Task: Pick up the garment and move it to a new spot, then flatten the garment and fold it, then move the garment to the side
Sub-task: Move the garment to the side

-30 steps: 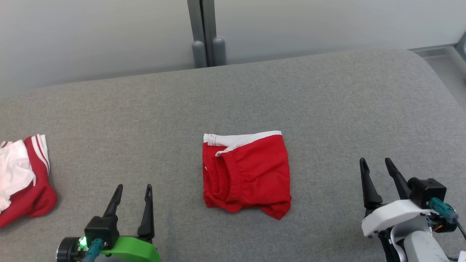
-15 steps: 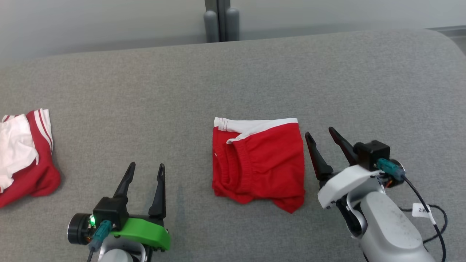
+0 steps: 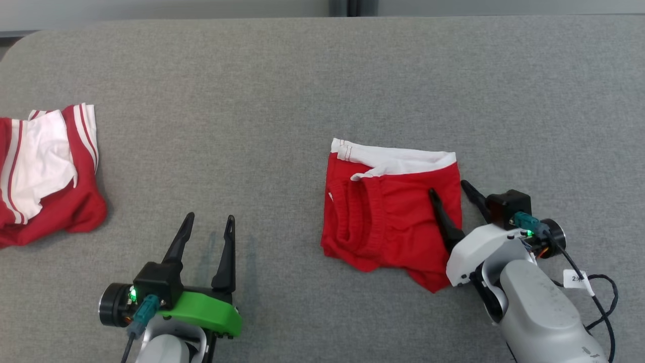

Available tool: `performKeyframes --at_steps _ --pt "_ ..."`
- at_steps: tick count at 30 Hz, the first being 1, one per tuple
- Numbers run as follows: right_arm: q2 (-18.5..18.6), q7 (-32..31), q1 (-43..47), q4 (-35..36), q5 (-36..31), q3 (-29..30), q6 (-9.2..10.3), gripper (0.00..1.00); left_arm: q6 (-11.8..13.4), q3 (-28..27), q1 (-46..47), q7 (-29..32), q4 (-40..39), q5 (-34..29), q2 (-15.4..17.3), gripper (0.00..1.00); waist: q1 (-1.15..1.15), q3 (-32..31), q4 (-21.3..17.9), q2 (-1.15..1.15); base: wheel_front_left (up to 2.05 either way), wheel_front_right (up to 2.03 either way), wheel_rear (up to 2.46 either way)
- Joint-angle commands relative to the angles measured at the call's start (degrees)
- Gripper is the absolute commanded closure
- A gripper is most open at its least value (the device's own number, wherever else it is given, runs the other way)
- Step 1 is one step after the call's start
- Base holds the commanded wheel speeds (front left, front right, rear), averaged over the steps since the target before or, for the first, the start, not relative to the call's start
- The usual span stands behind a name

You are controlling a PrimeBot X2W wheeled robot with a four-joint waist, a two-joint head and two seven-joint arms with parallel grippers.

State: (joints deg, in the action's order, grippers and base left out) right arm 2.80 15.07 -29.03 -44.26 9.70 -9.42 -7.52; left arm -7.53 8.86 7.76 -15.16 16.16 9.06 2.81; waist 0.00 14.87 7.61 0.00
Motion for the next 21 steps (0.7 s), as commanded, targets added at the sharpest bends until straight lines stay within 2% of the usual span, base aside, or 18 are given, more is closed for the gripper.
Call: performKeyframes --at_steps 1,3,4,5,11,21 --pt "0.3 0.0 1.0 -1.1 0.4 -0.5 0.06 0.00 0.1 -0.2 0.7 0.0 -0.1 0.1 0.2 0.00 0.00 0.4 0.1 0.00 0.00 0.00 0.00" --pt "0.2 -0.2 1.2 -2.5 1.4 -2.2 0.06 0.00 0.1 -0.1 0.7 0.0 0.1 0.1 0.2 0.00 0.00 0.4 -0.2 0.00 0.00 0.00 0.00" --pt "0.2 -0.2 1.1 -3.0 2.0 -3.1 0.04 0.15 0.1 0.0 0.8 0.0 0.1 0.1 0.2 0.00 0.00 0.4 -0.4 0.00 0.00 0.00 0.00" --pt "0.1 -0.3 0.9 -3.1 2.7 -3.9 0.03 1.00 0.1 0.1 0.9 0.0 0.2 0.0 0.2 0.00 0.00 0.4 -0.7 0.00 0.00 0.00 0.00" --pt "0.4 0.1 0.9 0.3 4.8 -3.6 0.08 1.00 0.1 0.5 0.5 0.0 -0.3 -0.8 0.3 0.00 0.00 -1.1 -4.0 0.00 0.00 0.00 0.00" --pt "0.3 0.1 6.2 3.8 4.9 -0.6 0.08 1.00 0.1 2.4 -1.6 0.0 -1.8 -0.8 0.8 0.00 0.00 -4.5 -17.7 0.00 0.00 0.00 0.00"
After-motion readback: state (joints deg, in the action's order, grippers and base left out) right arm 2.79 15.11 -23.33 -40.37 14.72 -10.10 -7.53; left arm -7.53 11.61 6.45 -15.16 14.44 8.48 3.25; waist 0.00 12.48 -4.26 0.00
